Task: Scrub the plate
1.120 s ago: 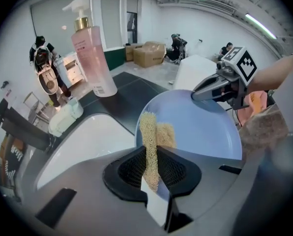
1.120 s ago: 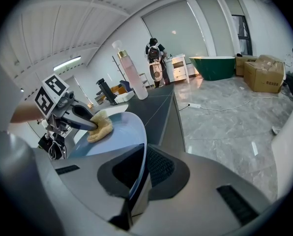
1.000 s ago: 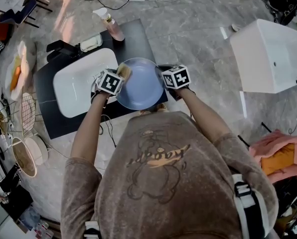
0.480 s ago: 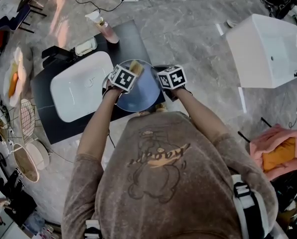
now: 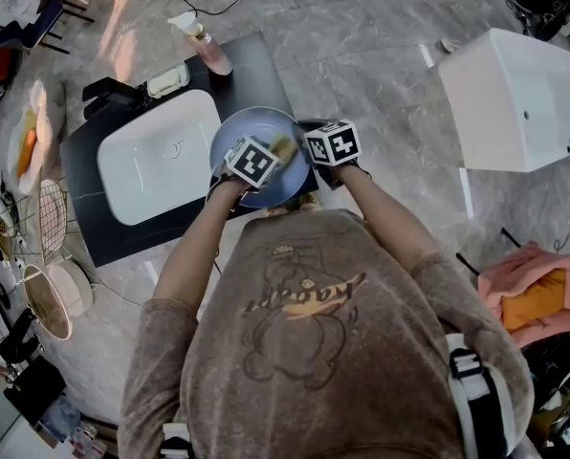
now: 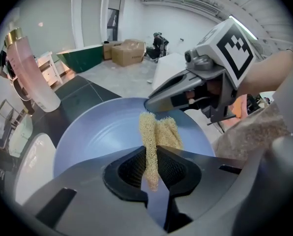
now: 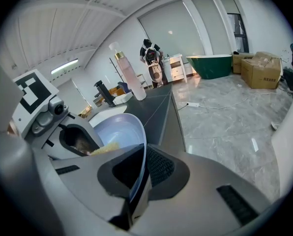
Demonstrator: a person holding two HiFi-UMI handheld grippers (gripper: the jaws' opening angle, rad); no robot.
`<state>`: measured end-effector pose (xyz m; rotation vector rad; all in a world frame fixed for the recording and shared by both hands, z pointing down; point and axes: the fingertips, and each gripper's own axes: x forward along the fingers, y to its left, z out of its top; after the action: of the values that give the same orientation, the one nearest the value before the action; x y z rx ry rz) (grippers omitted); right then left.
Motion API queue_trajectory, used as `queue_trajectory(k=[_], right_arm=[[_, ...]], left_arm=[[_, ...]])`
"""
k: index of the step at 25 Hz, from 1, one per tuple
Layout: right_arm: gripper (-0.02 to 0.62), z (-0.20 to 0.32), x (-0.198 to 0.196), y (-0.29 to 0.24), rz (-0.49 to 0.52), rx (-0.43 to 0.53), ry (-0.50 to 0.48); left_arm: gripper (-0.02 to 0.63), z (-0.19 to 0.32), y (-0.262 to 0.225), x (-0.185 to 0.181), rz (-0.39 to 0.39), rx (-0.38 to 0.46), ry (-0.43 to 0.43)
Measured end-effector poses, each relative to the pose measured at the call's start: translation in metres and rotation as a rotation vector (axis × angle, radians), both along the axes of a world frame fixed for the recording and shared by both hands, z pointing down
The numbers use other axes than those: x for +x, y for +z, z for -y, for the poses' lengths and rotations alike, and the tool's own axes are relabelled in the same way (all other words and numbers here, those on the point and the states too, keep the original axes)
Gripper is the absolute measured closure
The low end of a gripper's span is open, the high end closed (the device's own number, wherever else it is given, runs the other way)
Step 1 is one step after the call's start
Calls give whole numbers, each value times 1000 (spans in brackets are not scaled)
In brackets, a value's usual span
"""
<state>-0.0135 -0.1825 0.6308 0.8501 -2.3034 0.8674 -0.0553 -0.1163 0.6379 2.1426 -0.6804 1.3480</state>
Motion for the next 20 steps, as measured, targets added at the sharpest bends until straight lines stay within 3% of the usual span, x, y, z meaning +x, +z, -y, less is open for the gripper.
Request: queue_trajectory(k=[12, 20], right_arm=[[580, 0, -3, 0, 4, 3, -15], [578, -1, -2, 2, -9, 3, -29]], left_arm=[[541, -52, 8, -18, 36, -66, 35], [541, -59, 10, -62, 115, -73, -39]])
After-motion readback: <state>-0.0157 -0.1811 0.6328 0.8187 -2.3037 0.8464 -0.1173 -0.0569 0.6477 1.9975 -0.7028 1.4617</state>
